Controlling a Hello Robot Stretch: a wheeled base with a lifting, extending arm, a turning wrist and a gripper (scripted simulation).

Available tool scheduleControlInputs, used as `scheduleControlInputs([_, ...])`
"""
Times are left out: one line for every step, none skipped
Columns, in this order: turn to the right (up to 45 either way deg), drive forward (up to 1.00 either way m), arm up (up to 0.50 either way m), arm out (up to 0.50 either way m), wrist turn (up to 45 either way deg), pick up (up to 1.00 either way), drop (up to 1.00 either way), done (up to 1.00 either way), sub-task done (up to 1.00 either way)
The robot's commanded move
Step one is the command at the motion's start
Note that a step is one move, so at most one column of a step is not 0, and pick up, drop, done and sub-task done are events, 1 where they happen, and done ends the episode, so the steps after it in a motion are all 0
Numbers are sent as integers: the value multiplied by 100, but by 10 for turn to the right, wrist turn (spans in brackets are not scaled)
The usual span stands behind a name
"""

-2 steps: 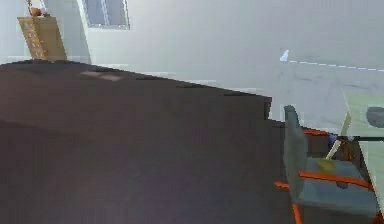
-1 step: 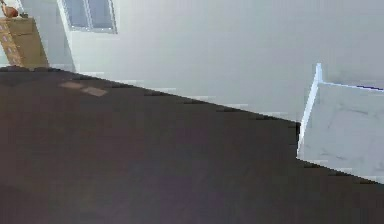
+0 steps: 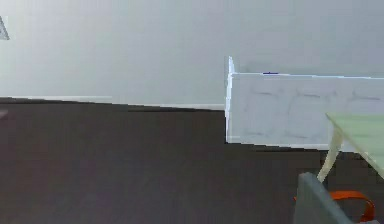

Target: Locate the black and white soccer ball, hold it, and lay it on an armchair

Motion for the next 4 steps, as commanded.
scheduleControlInputs([0,100,0,0,0,0,0,0,0])
scheduleControlInputs([0,15,0,0,0,0,0,0,0])
scheduleControlInputs([450,0,0,0,0,0,0,0,0])
scheduleControlInputs([60,0,0,0,0,0,0,0,0])
